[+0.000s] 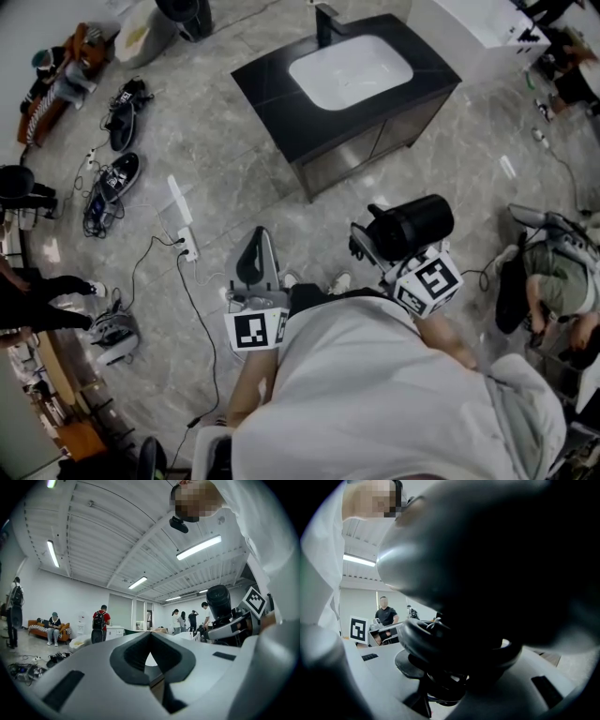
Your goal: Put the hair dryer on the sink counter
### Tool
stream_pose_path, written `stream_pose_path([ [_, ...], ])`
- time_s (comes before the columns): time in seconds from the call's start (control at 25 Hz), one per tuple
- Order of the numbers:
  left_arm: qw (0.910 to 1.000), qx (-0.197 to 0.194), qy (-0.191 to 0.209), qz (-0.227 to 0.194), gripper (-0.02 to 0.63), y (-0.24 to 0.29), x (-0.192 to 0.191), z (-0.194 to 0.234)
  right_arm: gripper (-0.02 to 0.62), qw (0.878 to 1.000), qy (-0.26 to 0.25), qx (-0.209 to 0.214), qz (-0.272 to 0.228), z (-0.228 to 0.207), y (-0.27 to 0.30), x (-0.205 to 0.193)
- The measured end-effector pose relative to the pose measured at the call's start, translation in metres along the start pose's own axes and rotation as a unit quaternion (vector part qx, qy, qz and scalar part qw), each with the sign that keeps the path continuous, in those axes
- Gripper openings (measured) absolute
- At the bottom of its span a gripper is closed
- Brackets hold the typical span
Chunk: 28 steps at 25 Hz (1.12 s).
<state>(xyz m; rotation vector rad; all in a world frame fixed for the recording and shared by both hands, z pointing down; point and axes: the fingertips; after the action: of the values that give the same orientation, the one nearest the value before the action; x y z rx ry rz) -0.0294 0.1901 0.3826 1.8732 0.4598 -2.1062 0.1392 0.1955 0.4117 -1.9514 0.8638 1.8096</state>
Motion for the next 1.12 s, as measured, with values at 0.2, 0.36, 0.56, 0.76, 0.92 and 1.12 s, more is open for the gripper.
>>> stream_pose_path([
  [0.2,0.9996,0.025,0.013,-0.009,0.002,-0.001,0.008,0.011,0.198,1.000,-0.003,-0.005,-0.014,-0.011,-0.002,0.008],
  [0.36,0.9994,0.027,0.017,-0.014,0.002,0.002,0.011,0.009,0.198,1.000,-0.006,-0.004,-0.015,-0.015,-0.006,0.010],
  [0.56,0.9996,0.019,0.017,-0.015,0.002,0.009,0.012,0.004,0.198,1.000,-0.004,0.000,-0.017,-0.016,-0.002,0.011],
  [0.76,0.9998,0.019,0.007,-0.008,0.002,0.017,0.004,0.014,0.198,1.000,-0.002,-0.003,-0.013,-0.022,0.007,0.010],
  [0.92,0.9999,0.008,0.005,-0.010,0.002,0.035,0.000,0.022,0.198,1.000,-0.004,-0.012,-0.012,-0.032,0.017,0.012],
  [1.12,0.9999,-0.005,0.000,-0.010,0.002,0.062,-0.001,0.038,0.198,1.000,-0.004,-0.022,-0.008,-0.045,0.041,0.017],
])
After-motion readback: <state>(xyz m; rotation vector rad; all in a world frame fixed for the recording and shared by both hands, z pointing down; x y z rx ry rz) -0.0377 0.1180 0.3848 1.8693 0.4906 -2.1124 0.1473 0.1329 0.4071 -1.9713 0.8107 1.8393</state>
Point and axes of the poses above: the fingertips, and each gripper's own axes: y forward along the fingers, z to its left, x out of its top, and after that the axes turned 5 degrees about -y, right-handed
